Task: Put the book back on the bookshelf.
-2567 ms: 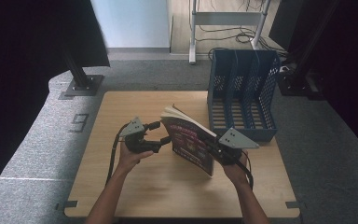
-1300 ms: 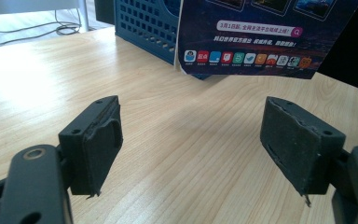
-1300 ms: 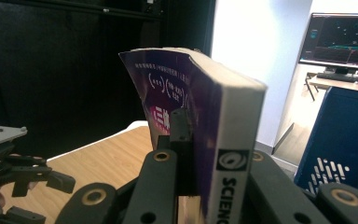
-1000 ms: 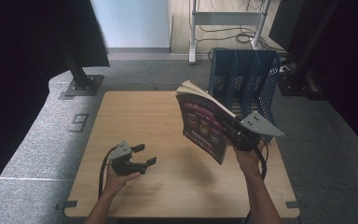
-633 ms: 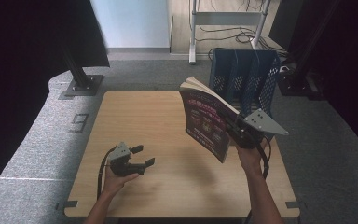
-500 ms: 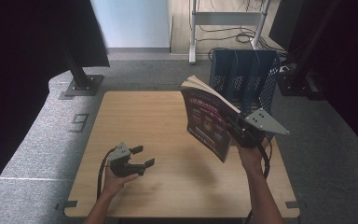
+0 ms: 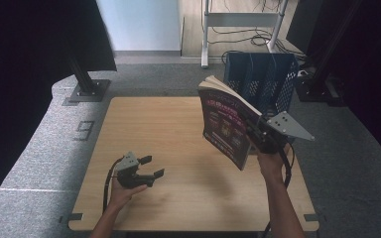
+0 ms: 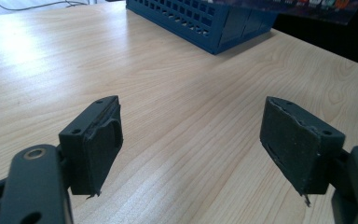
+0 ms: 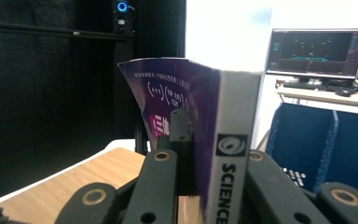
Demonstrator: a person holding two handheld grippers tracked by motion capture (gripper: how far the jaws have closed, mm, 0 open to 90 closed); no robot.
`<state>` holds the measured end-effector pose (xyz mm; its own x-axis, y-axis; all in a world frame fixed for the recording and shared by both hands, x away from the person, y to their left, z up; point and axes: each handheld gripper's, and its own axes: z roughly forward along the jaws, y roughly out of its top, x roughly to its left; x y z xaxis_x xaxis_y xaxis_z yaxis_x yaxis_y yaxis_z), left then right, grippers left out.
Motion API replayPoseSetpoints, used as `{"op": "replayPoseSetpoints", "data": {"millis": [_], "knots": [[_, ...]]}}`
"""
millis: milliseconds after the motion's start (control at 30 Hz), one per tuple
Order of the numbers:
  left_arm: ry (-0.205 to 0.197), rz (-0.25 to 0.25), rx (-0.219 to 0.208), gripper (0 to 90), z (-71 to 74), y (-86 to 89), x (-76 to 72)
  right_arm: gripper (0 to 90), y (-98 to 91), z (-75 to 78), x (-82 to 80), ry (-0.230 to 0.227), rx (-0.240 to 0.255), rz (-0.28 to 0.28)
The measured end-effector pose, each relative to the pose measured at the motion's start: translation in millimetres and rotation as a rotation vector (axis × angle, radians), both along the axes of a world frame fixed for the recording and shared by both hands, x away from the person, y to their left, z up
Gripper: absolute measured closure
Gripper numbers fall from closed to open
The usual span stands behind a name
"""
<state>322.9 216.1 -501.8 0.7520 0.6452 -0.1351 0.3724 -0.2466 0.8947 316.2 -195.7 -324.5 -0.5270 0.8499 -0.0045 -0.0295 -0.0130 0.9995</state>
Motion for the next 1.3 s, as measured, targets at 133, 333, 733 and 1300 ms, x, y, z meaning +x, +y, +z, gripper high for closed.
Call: {"op": "replayPoseSetpoints", "data": {"millis": [133, 333, 733, 1300], "knots": [[-0.001, 0.004, -0.004, 21.2, 0.4, 1.2, 0.2, 81.9, -5.9, 2.9, 1.5, -0.004, 0.003, -0.023], [0.001, 0.008, -0.005, 21.2, 0.5, 2.6, 0.5, 81.9, -13.7, 5.1, 5.4, -0.004, 0.011, -0.055], [0.004, 0.011, -0.006, 21.5, 0.5, 4.1, 1.0, 81.9, -26.4, 6.9, 8.9, -0.007, 0.012, -0.110], [0.005, 0.016, -0.008, 21.6, 0.4, 5.8, 1.4, 81.9, -46.5, 5.7, 19.0, 0.008, 0.035, -0.180]]}}
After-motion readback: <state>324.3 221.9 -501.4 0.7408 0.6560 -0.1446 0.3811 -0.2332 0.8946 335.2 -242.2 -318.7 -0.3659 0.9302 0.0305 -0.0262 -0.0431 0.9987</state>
